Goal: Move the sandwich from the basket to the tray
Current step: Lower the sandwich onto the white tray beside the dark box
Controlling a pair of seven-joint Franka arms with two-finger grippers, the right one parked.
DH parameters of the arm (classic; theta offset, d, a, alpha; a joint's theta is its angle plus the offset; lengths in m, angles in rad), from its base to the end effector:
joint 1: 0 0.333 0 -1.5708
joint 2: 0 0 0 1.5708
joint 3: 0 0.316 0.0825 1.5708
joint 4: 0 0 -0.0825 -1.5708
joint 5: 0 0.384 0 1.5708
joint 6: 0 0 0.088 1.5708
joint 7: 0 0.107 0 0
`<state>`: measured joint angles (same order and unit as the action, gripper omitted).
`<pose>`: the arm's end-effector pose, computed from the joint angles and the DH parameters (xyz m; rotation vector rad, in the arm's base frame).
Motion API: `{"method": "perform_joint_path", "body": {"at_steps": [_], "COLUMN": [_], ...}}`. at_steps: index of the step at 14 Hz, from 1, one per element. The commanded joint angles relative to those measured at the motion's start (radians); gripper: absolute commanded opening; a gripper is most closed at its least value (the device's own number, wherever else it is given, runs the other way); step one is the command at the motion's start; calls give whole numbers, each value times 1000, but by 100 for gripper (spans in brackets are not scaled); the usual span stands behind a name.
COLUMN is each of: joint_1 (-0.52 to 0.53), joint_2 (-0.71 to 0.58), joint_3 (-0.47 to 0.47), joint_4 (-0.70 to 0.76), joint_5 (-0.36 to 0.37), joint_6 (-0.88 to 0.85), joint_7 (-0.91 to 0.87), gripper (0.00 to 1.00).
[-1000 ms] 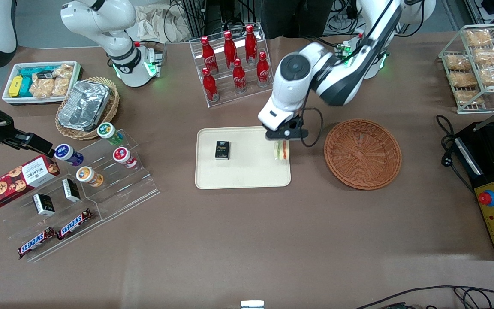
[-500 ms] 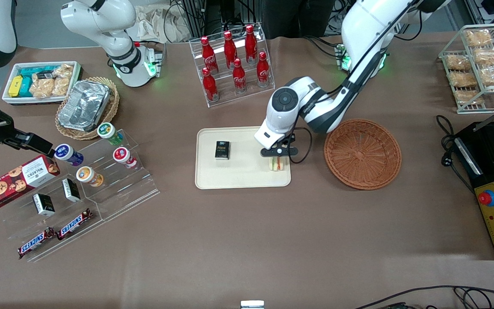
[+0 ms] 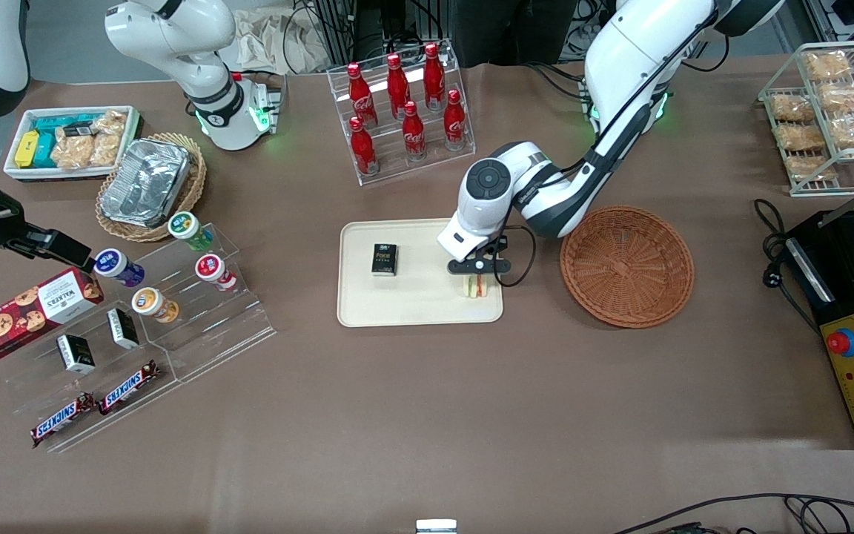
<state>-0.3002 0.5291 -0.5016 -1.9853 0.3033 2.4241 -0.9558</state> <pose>0.4305 -0.4303 0.2238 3.1133 -0.0323 -0.0629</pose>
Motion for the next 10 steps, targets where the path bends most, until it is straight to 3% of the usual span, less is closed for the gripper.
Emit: {"method": "perform_joint_path", "body": {"at_steps": [1, 4, 7, 10], "joint_1": [-13, -4, 7, 55], "joint_2": [9, -49, -173, -317], "joint_3": [3, 0, -2, 0], "joint_4": [19, 32, 82, 83], "joint_5": [68, 65, 54, 59], "joint_6": [6, -81, -257, -312], "joint_7": [-29, -31, -32, -23], "gripper": [100, 100, 100, 100]}}
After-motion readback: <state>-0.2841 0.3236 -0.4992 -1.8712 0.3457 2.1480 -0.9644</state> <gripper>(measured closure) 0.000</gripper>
